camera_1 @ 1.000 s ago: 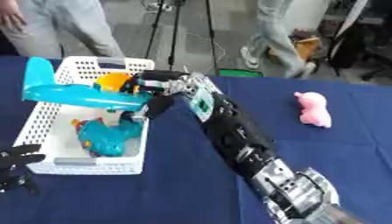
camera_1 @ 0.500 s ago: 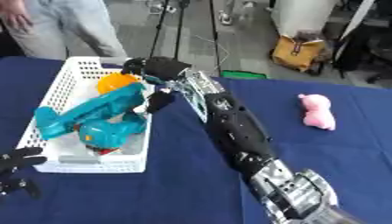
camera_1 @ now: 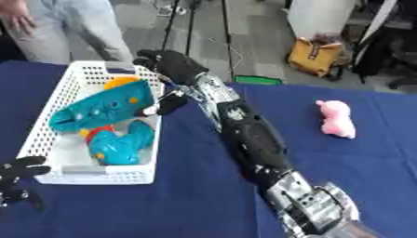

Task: Pick up objects on the table and place them in the box.

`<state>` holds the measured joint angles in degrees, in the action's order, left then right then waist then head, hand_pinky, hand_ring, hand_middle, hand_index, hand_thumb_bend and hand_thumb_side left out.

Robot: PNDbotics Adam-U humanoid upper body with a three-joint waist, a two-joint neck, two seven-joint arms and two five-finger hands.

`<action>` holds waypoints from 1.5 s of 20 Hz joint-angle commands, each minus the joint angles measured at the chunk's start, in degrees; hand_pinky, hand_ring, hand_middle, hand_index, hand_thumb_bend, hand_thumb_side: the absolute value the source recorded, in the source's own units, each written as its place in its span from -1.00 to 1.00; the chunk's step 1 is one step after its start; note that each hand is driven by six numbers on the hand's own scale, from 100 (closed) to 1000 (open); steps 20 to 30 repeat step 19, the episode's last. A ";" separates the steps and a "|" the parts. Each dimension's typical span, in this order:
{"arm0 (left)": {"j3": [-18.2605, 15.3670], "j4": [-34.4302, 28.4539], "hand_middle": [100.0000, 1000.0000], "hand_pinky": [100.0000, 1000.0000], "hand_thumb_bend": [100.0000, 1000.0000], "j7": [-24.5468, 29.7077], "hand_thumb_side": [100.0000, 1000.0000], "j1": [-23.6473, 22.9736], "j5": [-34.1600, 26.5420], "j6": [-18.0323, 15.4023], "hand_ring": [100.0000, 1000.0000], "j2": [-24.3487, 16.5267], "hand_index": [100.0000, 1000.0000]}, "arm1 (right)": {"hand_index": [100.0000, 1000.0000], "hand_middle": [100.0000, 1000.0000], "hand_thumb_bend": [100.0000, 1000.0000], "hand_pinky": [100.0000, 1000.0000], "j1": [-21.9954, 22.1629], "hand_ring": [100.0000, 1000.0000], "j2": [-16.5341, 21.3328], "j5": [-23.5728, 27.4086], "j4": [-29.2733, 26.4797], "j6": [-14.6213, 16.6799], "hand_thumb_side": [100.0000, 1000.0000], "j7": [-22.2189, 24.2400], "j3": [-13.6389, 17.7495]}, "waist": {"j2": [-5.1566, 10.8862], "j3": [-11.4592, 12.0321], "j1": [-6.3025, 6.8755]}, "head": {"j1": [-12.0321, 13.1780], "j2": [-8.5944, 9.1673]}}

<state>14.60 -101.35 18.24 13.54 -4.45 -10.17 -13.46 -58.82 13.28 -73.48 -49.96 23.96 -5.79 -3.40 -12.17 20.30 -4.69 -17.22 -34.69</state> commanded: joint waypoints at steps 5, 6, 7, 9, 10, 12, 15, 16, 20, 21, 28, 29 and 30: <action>-0.57 -0.61 0.61 -0.20 -0.61 -0.32 1.00 -0.27 0.00 -0.01 0.65 -0.05 0.49 | 0.86 0.78 0.21 0.46 0.27 0.60 2.00 11.10 -8.05 -1.24 0.11 -5.52 0.52 | 1.43 -1.63 0.78 | 0.42 0.27; -0.63 -0.57 0.61 -0.20 -0.61 -0.39 1.00 -0.38 0.07 -0.01 0.65 -0.08 0.49 | 0.86 0.78 0.21 0.46 0.57 0.60 2.31 13.49 -9.60 -1.24 0.11 -6.28 0.40 | 1.47 -1.94 0.80 | 0.56 0.24; -0.66 -0.54 0.61 -0.20 -0.61 -0.44 1.00 -0.47 0.12 -0.02 0.65 -0.09 0.49 | 0.87 0.77 0.13 0.43 0.77 0.58 2.60 15.50 -10.94 -1.30 0.02 -6.79 0.28 | 1.50 -2.26 0.83 | 0.64 0.22; -0.88 -0.38 0.61 -0.20 -0.60 -0.66 1.00 -0.84 0.26 -0.01 0.65 -0.15 0.49 | 0.86 0.77 -0.08 0.40 1.77 0.56 3.87 22.09 -16.91 -1.13 -0.05 -8.95 0.10 | 1.63 -4.08 0.96 | 1.05 0.19; -0.99 -0.33 0.61 -0.20 -0.60 -0.77 1.00 -0.98 0.34 -0.03 0.65 -0.25 0.49 | 0.84 0.75 -0.33 0.36 2.50 0.54 4.92 25.22 -20.02 -0.09 -0.06 -8.41 -0.85 | 1.66 -5.25 1.01 | 1.34 0.24; -1.28 -0.24 0.61 -0.20 -0.60 -1.04 1.00 -1.26 0.50 -0.08 0.65 -0.46 0.49 | 0.83 0.74 -0.56 0.25 4.15 0.53 7.01 31.17 -24.76 1.65 -0.06 -4.88 -2.02 | 1.61 -7.33 1.10 | 2.12 0.31; -1.68 -0.10 0.61 -0.20 -0.60 -1.51 1.00 -1.59 0.83 -0.16 0.65 -0.67 0.49 | 0.82 0.73 -0.60 0.22 6.04 0.51 9.42 39.70 -29.64 2.45 -0.05 2.54 -2.25 | 1.49 -9.49 1.23 | 3.12 0.35; -1.81 -0.04 0.62 -0.20 -0.60 -1.67 1.00 -1.63 0.91 -0.17 0.65 -0.74 0.49 | 0.81 0.70 -0.73 0.14 7.11 0.47 10.33 42.39 -30.68 2.47 -0.04 5.01 -2.44 | 1.35 -10.58 1.28 | 3.60 0.38; -2.25 0.05 0.62 -0.20 -0.60 -2.20 1.00 -1.70 1.14 -0.26 0.66 -0.99 0.49 | 0.79 0.63 -0.90 0.00 11.53 0.37 13.88 51.44 -33.19 2.81 -0.01 13.26 -2.64 | 0.99 -13.79 1.63 | 4.94 0.49; -2.25 0.05 0.62 -0.20 -0.60 -2.20 1.00 -1.70 1.14 -0.26 0.66 -0.99 0.49 | 0.79 0.63 -0.90 0.00 11.53 0.37 13.88 51.44 -33.19 2.81 -0.01 13.26 -2.64 | 0.99 -13.79 1.63 | 4.94 0.49; -2.25 0.05 0.62 -0.20 -0.60 -2.20 1.00 -1.70 1.14 -0.26 0.66 -0.99 0.49 | 0.79 0.63 -0.90 0.00 11.53 0.37 13.88 51.44 -33.19 2.81 -0.01 13.26 -2.64 | 0.99 -13.79 1.63 | 4.94 0.49; -2.25 0.05 0.62 -0.20 -0.60 -2.20 1.00 -1.70 1.14 -0.26 0.66 -0.99 0.49 | 0.79 0.63 -0.90 0.00 11.53 0.37 13.88 51.44 -33.19 2.81 -0.01 13.26 -2.64 | 0.99 -13.79 1.63 | 4.94 0.49; -2.25 0.05 0.62 -0.20 -0.60 -2.20 1.00 -1.70 1.14 -0.26 0.66 -0.99 0.49 | 0.79 0.63 -0.90 0.00 11.53 0.37 13.88 51.44 -33.19 2.81 -0.01 13.26 -2.64 | 0.99 -13.79 1.63 | 4.94 0.49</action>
